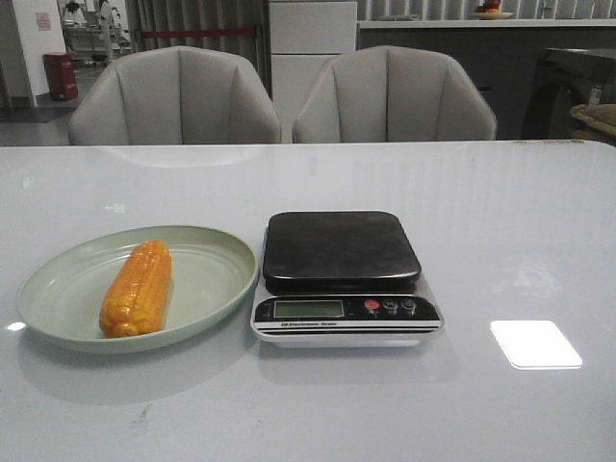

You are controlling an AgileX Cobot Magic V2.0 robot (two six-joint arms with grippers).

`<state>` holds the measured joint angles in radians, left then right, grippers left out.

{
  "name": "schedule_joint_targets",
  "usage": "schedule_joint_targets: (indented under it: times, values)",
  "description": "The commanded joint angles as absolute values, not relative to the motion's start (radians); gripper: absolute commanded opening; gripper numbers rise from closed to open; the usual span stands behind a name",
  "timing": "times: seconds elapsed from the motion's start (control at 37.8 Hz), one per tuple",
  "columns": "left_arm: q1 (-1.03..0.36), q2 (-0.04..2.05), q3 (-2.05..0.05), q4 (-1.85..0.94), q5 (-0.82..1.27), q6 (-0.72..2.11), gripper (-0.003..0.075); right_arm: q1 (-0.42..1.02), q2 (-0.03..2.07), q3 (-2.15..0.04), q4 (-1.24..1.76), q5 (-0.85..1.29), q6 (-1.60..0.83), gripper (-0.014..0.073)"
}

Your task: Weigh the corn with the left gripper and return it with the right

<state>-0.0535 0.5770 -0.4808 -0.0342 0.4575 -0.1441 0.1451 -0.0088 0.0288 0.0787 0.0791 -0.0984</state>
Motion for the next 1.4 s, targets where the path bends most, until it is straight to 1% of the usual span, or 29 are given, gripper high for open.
schedule_joint_targets:
  times: [0.0, 0.03, 0.08, 0.16, 0.32, 0.58, 0.74, 0.9, 1.03, 1.27, 1.32, 1.38]
  values:
    - [-0.052, 0.636, -0.574, -0.043, 0.453, -0.118, 0.0461, 0.139, -0.028, 0.036, 0.066, 0.0, -0.098, 0.0186]
    - [-0.052, 0.653, -0.584, -0.041, 0.453, -0.118, 0.0509, 0.139, -0.028, 0.036, 0.066, 0.0, -0.098, 0.0186]
    - [-0.052, 0.688, -0.609, -0.041, 0.456, -0.118, 0.0578, 0.139, -0.028, 0.036, 0.066, 0.0, -0.098, 0.0186]
    - [-0.052, 0.737, -0.643, -0.046, 0.468, -0.118, 0.061, 0.139, -0.028, 0.036, 0.066, 0.0, -0.098, 0.0186]
    - [-0.076, 0.856, -0.714, -0.117, 0.485, -0.116, 0.061, 0.139, -0.028, 0.036, 0.066, 0.0, -0.098, 0.0186]
    - [-0.338, 1.073, -0.83, -0.117, 0.469, -0.124, 0.0608, 0.139, -0.028, 0.036, 0.066, 0.0, -0.098, 0.0186]
    - [-0.436, 1.232, -0.9, -0.117, 0.467, -0.15, 0.0608, 0.139, -0.028, 0.036, 0.066, 0.0, -0.098, 0.0186]
    - [-0.478, 1.372, -0.956, -0.117, 0.469, -0.171, 0.0608, 0.139, -0.028, 0.036, 0.066, 0.0, -0.098, 0.0186]
    - [-0.483, 1.493, -1.004, -0.117, 0.482, -0.183, 0.0608, 0.139, -0.028, 0.036, 0.066, 0.0, -0.098, 0.0186]
    - [-0.483, 1.644, -1.056, -0.112, 0.551, -0.206, 0.0607, 0.139, -0.028, 0.036, 0.066, 0.0, -0.098, 0.0186]
    - [-0.483, 1.678, -1.063, -0.112, 0.572, -0.206, 0.0593, 0.139, -0.028, 0.036, 0.066, 0.0, -0.098, 0.0186]
    - [-0.483, 1.706, -1.07, -0.112, 0.588, -0.206, 0.0557, 0.139, -0.028, 0.036, 0.066, 0.0, -0.098, 0.0186]
